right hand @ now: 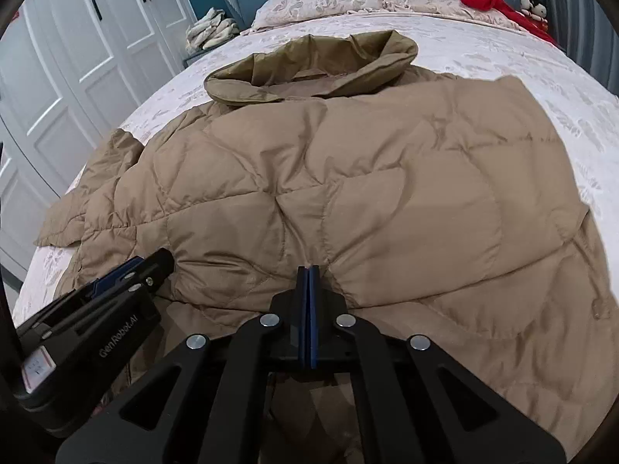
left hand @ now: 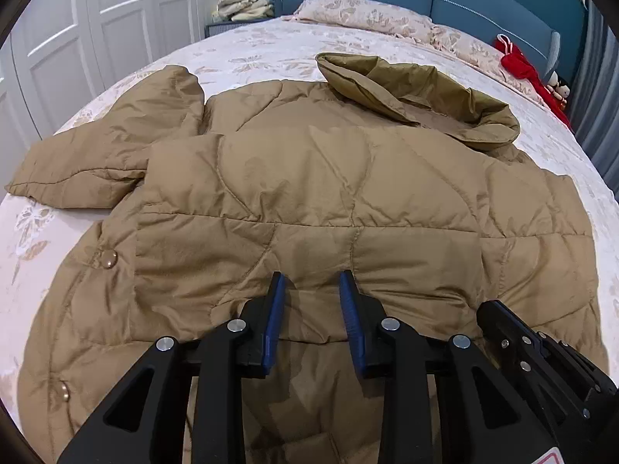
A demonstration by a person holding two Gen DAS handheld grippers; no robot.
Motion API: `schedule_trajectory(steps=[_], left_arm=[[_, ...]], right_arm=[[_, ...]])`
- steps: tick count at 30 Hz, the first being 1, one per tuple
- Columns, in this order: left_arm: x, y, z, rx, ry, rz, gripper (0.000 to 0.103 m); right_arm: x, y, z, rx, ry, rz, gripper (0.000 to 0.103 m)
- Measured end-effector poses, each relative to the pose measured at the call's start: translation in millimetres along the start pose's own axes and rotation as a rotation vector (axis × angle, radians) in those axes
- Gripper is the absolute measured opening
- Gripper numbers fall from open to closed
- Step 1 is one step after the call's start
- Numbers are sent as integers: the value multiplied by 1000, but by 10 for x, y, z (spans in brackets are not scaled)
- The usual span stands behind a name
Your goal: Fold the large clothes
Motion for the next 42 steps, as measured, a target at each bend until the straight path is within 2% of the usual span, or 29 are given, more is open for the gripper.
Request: schedule_trajectory(steps=[8,11,14,16,17,18,19,20,21,22,23,24,27,29,31,33,37,39,40,41,42], left_arm=[[95,22,-51,33,-24,67,31],[92,-37,-126,99,-65,69,34],[25,-235,-381,190,-162,40,35],[-49,-477,-717,174,-224,60,52],[-111,-628,-995,135,-265,91,68],[-156,-731,-1210,116,-298,121,76],[-213,-810,-1444,102,-330,149,76],[-273,-859,-1695,80,-357,163,78],[-365,-860,-2049,34,-389,149,78],[-425,-840,-2317,6,-414,136,78],[-476,-812,-2591,-24,-444,126,78],[-525,-761,-2963,-79,-492,114,78],[-611,-606,-3813,-192,-618,89,78],[-650,-465,-4250,-214,-687,70,78],[-667,-295,-4528,-210,-727,22,78],[-690,-127,-4727,-188,-779,-27,75],[-727,36,-4809,-89,-861,-7,69],[-785,88,-4746,-86,-848,-15,40],[-822,115,-4700,-99,-826,-26,32],[-845,140,-4634,-104,-809,-29,14],[-905,132,-4565,-81,-783,-25,2]], right_arm=[[82,56,-70,52,-51,60,0],[85,50,-65,52,-51,69,0],[77,48,-54,46,-44,68,0],[68,42,-59,48,-45,66,0],[64,38,-62,47,-41,63,0],[51,20,-65,51,-38,57,0],[36,-36,-87,79,-40,49,0],[38,-99,-110,106,-43,44,5],[64,-198,-154,123,-45,46,18],[100,-291,-195,122,-46,53,27],[159,-427,-256,106,-47,64,45],[228,-567,-326,93,-51,71,55],[474,-937,-540,51,-59,75,59],[629,-1077,-642,33,-56,52,62],[772,-1180,-721,13,-41,29,63],[870,-1233,-779,6,-29,13,63],[979,-1308,-807,18,-12,-12,63],[989,-1313,-797,22,-12,-18,64],[999,-1317,-787,24,-11,-20,64],[999,-1307,-776,25,-7,-25,64],[999,-1300,-768,20,-3,-28,64]])
Point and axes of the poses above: each gripper's, at about its wrist camera, not at the fingertips, and y roughly the way its jaws point, z to its right, x to its underside, the point moved 2 cm from there along y, roughly the way its jaws point, and after that the axes turned 2 degrees about z, right-handed, at the moved point
